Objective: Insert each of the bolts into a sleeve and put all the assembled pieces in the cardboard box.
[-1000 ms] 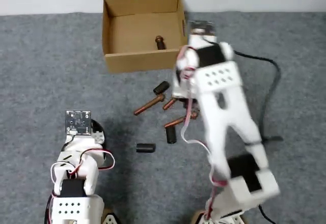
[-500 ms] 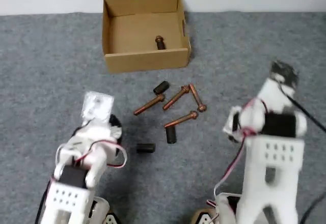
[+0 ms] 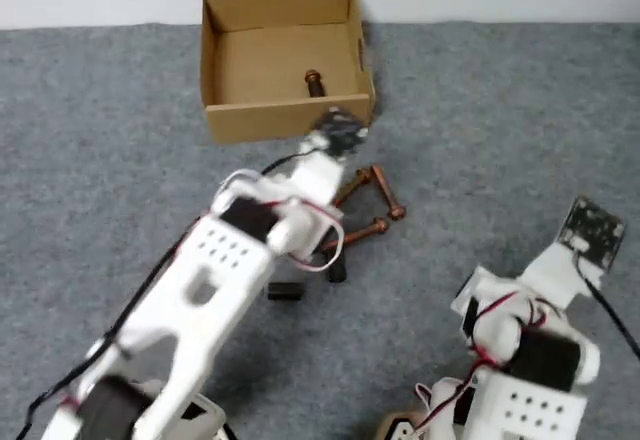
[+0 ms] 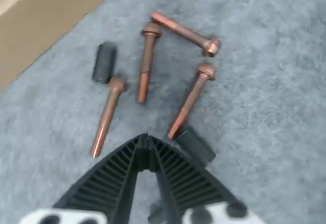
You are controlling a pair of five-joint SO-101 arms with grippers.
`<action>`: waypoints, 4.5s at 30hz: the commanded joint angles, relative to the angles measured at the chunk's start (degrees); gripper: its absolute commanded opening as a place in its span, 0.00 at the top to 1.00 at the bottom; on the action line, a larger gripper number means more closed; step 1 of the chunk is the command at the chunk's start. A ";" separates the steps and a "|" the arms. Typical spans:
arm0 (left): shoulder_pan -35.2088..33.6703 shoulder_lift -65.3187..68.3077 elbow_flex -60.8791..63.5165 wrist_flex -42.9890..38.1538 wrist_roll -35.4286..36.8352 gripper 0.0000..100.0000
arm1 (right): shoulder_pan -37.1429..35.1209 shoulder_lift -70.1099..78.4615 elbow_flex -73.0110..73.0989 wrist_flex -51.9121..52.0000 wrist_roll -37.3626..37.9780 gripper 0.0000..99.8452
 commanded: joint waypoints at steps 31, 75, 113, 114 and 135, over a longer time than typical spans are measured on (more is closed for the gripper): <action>3.43 80.44 -100.35 40.18 -15.47 0.86 | 0.48 -15.08 8.18 -2.51 0.70 0.99; 7.03 74.02 -84.09 36.04 -19.16 0.99 | 0.40 -15.08 8.18 -2.51 0.62 0.99; 0.35 -26.02 -3.65 10.02 22.42 1.00 | -36.09 -15.78 6.95 -17.01 7.21 0.99; 0.35 -29.45 -0.48 7.38 23.56 1.00 | -37.32 -15.69 7.03 -18.07 7.21 0.99; 0.79 -76.75 30.55 -17.85 34.02 1.00 | -57.19 -15.34 6.95 -30.37 17.32 0.99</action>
